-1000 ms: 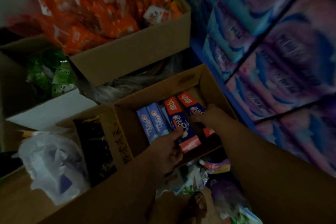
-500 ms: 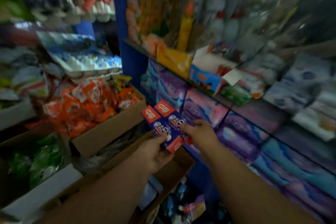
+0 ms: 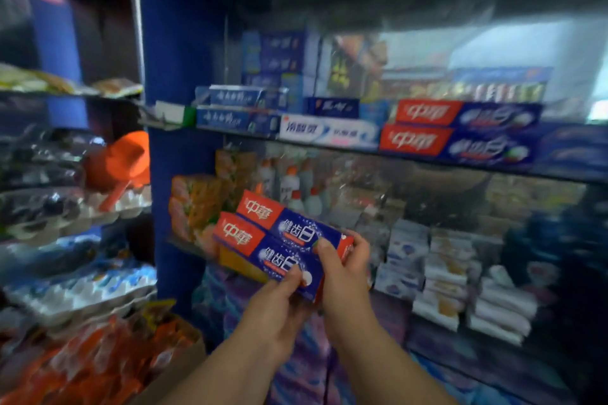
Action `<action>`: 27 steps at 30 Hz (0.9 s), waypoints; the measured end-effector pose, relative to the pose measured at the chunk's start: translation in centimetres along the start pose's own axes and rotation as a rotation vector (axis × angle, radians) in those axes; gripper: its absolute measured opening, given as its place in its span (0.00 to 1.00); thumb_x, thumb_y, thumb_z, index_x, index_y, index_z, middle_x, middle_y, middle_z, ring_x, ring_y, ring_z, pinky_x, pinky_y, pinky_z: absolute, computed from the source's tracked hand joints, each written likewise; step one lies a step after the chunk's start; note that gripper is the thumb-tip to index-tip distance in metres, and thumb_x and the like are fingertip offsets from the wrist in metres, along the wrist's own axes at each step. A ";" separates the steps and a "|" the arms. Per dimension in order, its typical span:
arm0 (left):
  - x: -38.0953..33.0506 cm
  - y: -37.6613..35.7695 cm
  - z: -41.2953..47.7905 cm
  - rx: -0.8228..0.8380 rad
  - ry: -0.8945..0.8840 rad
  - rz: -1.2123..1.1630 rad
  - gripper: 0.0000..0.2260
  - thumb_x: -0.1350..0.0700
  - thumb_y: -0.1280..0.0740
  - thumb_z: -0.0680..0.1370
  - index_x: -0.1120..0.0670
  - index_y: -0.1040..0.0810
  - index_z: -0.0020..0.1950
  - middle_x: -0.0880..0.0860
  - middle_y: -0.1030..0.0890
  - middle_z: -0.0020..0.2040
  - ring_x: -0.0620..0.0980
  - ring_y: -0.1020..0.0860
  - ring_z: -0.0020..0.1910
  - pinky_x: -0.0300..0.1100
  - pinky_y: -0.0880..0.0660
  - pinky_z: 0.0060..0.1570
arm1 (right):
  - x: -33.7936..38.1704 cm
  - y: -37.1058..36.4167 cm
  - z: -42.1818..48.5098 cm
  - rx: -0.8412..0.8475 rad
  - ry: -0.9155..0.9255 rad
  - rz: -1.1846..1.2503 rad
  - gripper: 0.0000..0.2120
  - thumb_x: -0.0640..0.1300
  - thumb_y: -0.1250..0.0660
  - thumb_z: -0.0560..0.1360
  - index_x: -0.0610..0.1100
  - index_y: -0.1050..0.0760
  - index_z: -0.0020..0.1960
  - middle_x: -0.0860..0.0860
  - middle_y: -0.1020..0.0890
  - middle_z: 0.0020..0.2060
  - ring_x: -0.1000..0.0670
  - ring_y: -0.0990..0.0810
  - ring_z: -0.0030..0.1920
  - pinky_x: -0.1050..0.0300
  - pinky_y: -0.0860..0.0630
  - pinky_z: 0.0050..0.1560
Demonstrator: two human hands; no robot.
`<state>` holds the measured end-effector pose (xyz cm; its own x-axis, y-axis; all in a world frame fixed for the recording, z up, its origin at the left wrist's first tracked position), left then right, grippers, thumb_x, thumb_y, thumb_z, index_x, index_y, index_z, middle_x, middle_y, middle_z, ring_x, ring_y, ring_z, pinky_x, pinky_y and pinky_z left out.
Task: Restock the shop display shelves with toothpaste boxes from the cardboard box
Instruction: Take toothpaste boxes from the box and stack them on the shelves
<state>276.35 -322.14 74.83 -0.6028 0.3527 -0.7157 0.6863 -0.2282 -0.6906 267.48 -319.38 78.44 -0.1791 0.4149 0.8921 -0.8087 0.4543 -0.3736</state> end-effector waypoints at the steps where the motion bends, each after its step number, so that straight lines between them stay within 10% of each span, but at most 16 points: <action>1: -0.7 -2.3 -0.3 0.050 -0.040 0.031 0.13 0.61 0.39 0.80 0.61 0.23 0.62 0.59 0.15 0.52 0.54 0.17 0.47 0.45 0.18 0.43 | 2.1 0.4 0.3 -0.009 0.079 -0.019 0.12 0.42 0.35 0.77 0.54 0.33 0.56 0.45 0.18 0.51 0.46 0.16 0.47 0.46 0.18 0.48; 6: -3.9 -14.2 -2.8 0.249 -0.282 0.170 0.18 0.65 0.36 0.77 0.52 0.29 0.66 0.58 0.18 0.57 0.57 0.17 0.50 0.45 0.18 0.39 | 14.0 3.2 1.5 -0.208 0.516 -0.198 0.21 0.51 0.37 0.79 0.53 0.38 0.69 0.54 0.22 0.54 0.57 0.20 0.50 0.69 0.24 0.44; 12: -3.9 -25.1 -2.9 0.456 -0.282 0.273 0.16 0.62 0.37 0.79 0.55 0.30 0.66 0.59 0.18 0.56 0.55 0.17 0.46 0.43 0.18 0.38 | 25.0 8.3 4.6 -0.367 0.757 -0.377 0.27 0.53 0.40 0.79 0.50 0.44 0.75 0.58 0.25 0.59 0.63 0.23 0.54 0.62 0.24 0.54; 18: -4.6 -31.0 0.1 0.547 -0.193 0.500 0.06 0.60 0.39 0.81 0.57 0.27 0.56 0.56 0.19 0.50 0.51 0.19 0.43 0.39 0.22 0.39 | 30.3 12.9 9.6 -0.400 0.738 -0.389 0.24 0.54 0.41 0.80 0.52 0.42 0.74 0.58 0.23 0.51 0.60 0.20 0.45 0.63 0.20 0.38; 22: -5.1 -32.3 2.8 0.528 -0.127 0.561 0.07 0.58 0.40 0.81 0.59 0.26 0.55 0.57 0.18 0.47 0.50 0.18 0.41 0.36 0.24 0.33 | 30.8 13.7 13.9 -0.348 0.692 -0.454 0.24 0.56 0.40 0.79 0.55 0.41 0.72 0.54 0.22 0.53 0.52 0.18 0.48 0.47 0.17 0.45; 27: -7.3 -30.4 6.3 0.192 -0.314 0.780 0.08 0.57 0.40 0.80 0.59 0.24 0.46 0.52 0.18 0.30 0.47 0.26 0.26 0.34 0.31 0.23 | 29.1 14.6 17.7 -0.270 0.581 -0.603 0.25 0.64 0.42 0.75 0.61 0.43 0.70 0.49 0.25 0.63 0.46 0.20 0.57 0.40 0.20 0.51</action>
<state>257.36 -323.46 100.38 -0.0918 -0.2297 -0.9689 0.8874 -0.4603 0.0250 240.58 -314.64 103.45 0.6091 0.3463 0.7135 -0.5000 0.8660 0.0066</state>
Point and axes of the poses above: each hand's wrist, its own z-axis towards the middle knuckle, its own y-axis out of the back of the hand, x = y × z, the point moved 4 cm from there along z, towards the middle knuckle
